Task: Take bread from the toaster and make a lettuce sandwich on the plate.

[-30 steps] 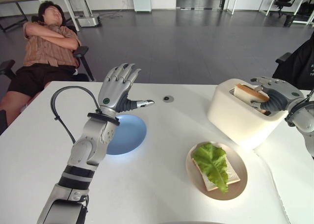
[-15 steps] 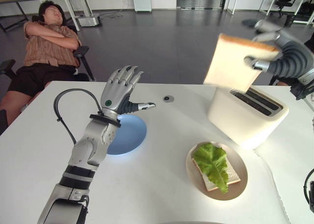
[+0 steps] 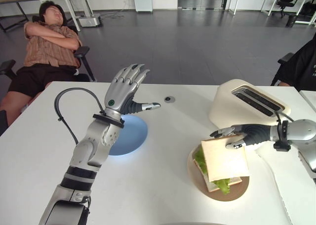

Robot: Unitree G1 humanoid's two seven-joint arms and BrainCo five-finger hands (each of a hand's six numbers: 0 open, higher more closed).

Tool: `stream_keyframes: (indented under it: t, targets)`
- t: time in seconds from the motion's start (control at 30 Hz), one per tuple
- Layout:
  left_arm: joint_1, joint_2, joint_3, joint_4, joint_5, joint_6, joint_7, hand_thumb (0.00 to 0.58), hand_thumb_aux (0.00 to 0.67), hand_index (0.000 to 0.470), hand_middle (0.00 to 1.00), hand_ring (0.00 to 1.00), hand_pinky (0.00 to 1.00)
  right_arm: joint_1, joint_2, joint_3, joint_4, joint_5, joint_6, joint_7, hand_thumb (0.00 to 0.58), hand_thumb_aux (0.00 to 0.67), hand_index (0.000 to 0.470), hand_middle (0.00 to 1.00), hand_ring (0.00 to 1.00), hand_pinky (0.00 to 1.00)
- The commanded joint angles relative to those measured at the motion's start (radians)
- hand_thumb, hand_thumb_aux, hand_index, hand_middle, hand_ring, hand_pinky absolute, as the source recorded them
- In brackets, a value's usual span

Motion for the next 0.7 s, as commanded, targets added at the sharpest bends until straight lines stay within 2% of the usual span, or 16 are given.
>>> stream_keyframes:
  t: [0.03,0.1,0.2,0.33,0.4,0.6,0.7]
  targets:
    - [0.004,-0.012,0.009,-0.027,-0.037,-0.003,-0.033,0.000,0.000,0.000,0.00,0.00,0.00,0.035,0.049,0.046,0.037,-0.045,-0.049,-0.001,0.580,0.670,0.470,0.00,0.00,0.00]
    - [0.008,-0.035,0.015,-0.050,-0.106,-0.015,-0.061,0.000,0.000,0.000,0.00,0.00,0.00,0.041,0.061,0.059,0.059,-0.069,-0.080,-0.010,0.580,0.670,0.470,0.00,0.00,0.00]
    - [0.035,-0.120,-0.019,-0.139,-0.376,-0.038,-0.206,0.000,0.000,0.000,0.00,0.00,0.00,0.034,0.078,0.061,0.099,-0.091,-0.118,-0.016,0.580,0.670,0.470,0.00,0.00,0.00]
    - [0.104,-0.206,-0.193,-0.322,-0.797,-0.039,-0.478,0.000,0.000,0.000,0.00,0.00,0.00,0.025,0.091,0.053,0.125,-0.093,-0.137,-0.016,0.580,0.670,0.470,0.00,0.00,0.00]
    - [0.140,-0.239,-0.272,-0.373,-0.908,-0.029,-0.558,0.000,0.000,0.000,0.00,0.00,0.00,0.025,0.094,0.049,0.134,-0.095,-0.143,-0.019,0.580,0.670,0.470,0.00,0.00,0.00]
    - [0.245,-0.257,-0.468,-0.335,-0.923,-0.049,-0.716,0.000,0.000,0.000,0.00,0.00,0.00,0.027,0.101,0.034,0.145,-0.095,-0.151,-0.024,0.580,0.670,0.470,0.00,0.00,0.00]
    - [0.268,-0.276,-0.488,-0.273,-0.918,-0.063,-0.737,0.000,0.000,0.000,0.00,0.00,0.00,0.026,0.104,0.029,0.145,-0.094,-0.150,-0.024,0.580,0.670,0.470,0.00,0.00,0.00]
